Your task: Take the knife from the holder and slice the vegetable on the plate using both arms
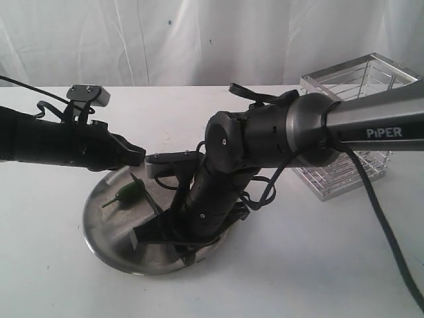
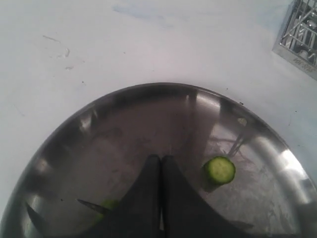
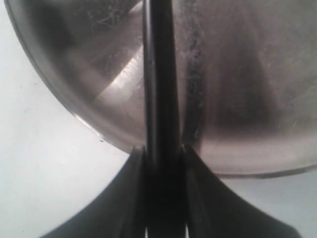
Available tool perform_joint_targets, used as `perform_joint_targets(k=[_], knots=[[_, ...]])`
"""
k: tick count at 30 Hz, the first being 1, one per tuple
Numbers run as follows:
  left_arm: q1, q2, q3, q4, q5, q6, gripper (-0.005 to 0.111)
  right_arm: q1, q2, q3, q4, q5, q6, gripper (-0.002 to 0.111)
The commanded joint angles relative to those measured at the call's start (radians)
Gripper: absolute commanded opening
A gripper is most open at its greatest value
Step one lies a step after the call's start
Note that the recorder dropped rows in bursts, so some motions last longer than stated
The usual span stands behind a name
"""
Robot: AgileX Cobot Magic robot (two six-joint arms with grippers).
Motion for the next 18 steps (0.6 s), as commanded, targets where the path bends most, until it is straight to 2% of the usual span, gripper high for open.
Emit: perform_joint_targets(k=[1,18], knots=[[0.004,0.034,0.005,-0.049,0.045,0.02,0.0,0.002,-0.002,-0.008,0.0,-0.035,-0.013,0.0],[0.004,0.045,0.005,-0.092,0.047,0.076,0.0,0.002,-0.002,-0.008,-0.016,-0.046,-0.013,0.0]])
